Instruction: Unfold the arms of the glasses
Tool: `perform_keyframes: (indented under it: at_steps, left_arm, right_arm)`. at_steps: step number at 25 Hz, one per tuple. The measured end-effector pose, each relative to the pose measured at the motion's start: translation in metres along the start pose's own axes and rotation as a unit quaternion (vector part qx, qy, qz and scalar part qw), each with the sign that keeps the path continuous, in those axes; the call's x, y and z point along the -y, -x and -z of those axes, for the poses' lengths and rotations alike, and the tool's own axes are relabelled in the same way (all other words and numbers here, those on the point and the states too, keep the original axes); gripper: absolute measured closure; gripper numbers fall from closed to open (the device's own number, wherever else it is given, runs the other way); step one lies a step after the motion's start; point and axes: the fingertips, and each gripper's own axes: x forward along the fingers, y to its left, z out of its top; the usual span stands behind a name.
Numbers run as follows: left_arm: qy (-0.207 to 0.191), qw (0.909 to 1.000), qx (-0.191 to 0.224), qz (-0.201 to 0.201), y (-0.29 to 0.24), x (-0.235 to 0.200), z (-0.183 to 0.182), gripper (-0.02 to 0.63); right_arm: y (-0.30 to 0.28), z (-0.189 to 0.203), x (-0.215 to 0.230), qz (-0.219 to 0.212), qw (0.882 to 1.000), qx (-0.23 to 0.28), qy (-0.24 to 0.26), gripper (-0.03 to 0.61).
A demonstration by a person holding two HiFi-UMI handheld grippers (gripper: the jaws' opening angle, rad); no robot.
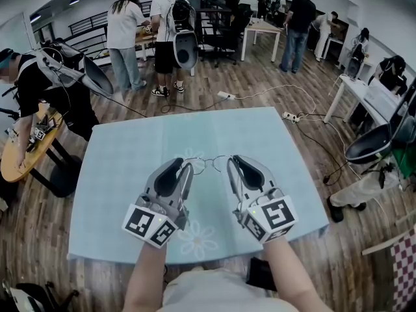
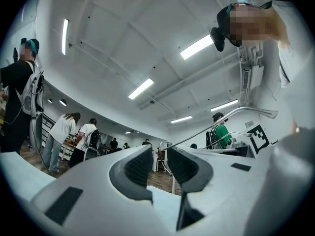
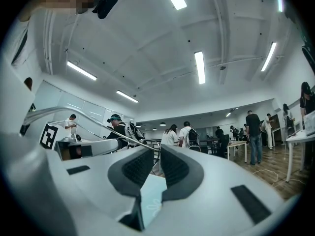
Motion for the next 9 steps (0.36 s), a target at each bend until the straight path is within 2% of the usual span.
perform_keyframes:
  at_steps: [9]
  left_arm:
    - [-0.014, 0.9999, -0.004, -0.005, -0.01, 0.001, -0.005, 0.52]
  right_arm:
    - [-0.003, -0.005, 0.007, 0.0, 1.0, -0.003, 0.003, 0.531]
